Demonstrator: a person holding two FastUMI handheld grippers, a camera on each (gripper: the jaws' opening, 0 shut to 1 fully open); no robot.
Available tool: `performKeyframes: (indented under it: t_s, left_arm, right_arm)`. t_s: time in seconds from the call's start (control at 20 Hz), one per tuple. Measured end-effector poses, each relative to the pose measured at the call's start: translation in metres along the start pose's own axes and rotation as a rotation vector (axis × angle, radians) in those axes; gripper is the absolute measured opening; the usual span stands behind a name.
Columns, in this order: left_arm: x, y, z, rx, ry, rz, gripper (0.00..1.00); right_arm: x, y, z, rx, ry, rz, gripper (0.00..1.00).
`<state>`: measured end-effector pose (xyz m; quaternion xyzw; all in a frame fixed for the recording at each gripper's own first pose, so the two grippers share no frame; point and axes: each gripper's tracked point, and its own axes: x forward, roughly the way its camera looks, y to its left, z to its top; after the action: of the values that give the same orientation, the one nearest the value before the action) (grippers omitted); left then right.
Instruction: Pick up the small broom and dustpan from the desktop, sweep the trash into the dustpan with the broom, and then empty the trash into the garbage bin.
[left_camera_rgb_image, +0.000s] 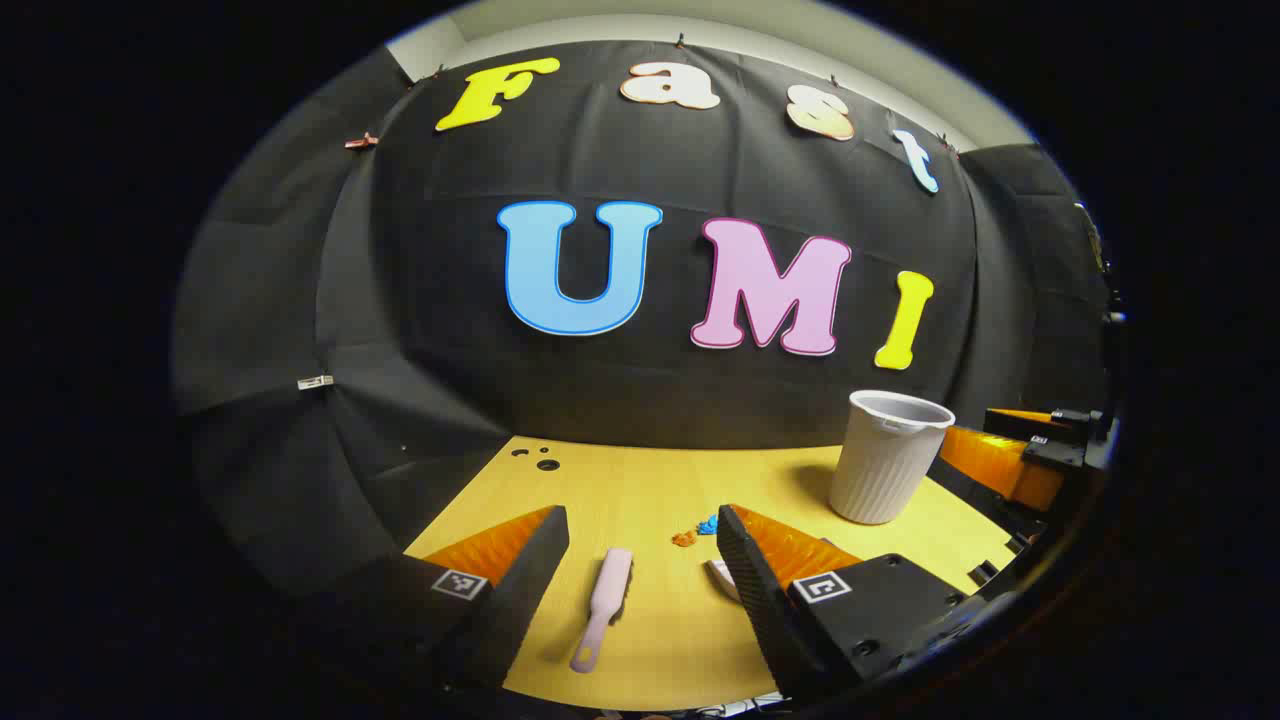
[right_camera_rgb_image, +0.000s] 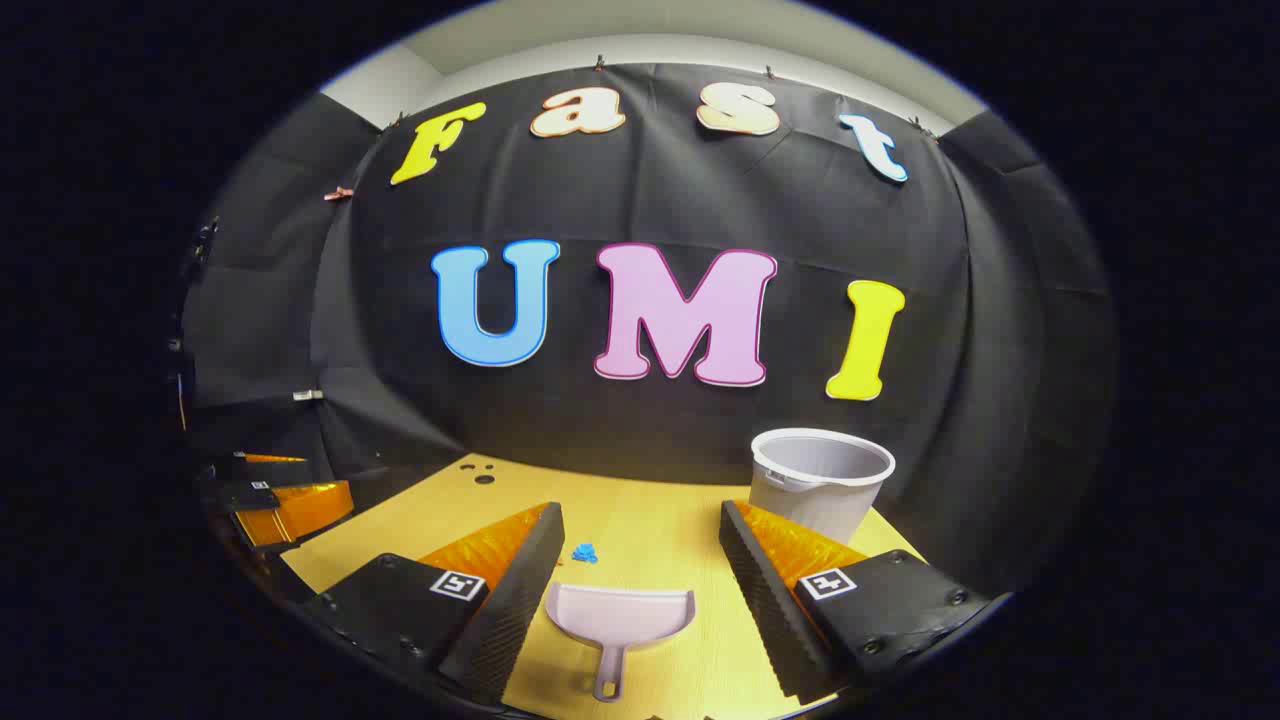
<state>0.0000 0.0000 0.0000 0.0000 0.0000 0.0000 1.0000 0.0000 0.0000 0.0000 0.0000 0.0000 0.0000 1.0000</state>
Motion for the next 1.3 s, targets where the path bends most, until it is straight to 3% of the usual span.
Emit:
performKeyframes:
  t_s: [0.3,0.8,1.3]
  left_arm:
    - [0.014,0.007,-0.013,-0.002,0.043,-0.015,0.95]
    - [0.032,0.032,-0.059,-0.068,0.188,0.014,0.95]
    - [0.066,0.049,-0.135,-0.071,0.531,-0.011,0.95]
  right_arm:
    - [0.015,-0.014,-0.022,0.071,0.086,-0.060,0.98]
    - [0.027,-0.005,-0.048,0.078,0.175,-0.018,0.98]
    - [0.040,-0.008,-0.083,0.093,0.271,0.013,0.98]
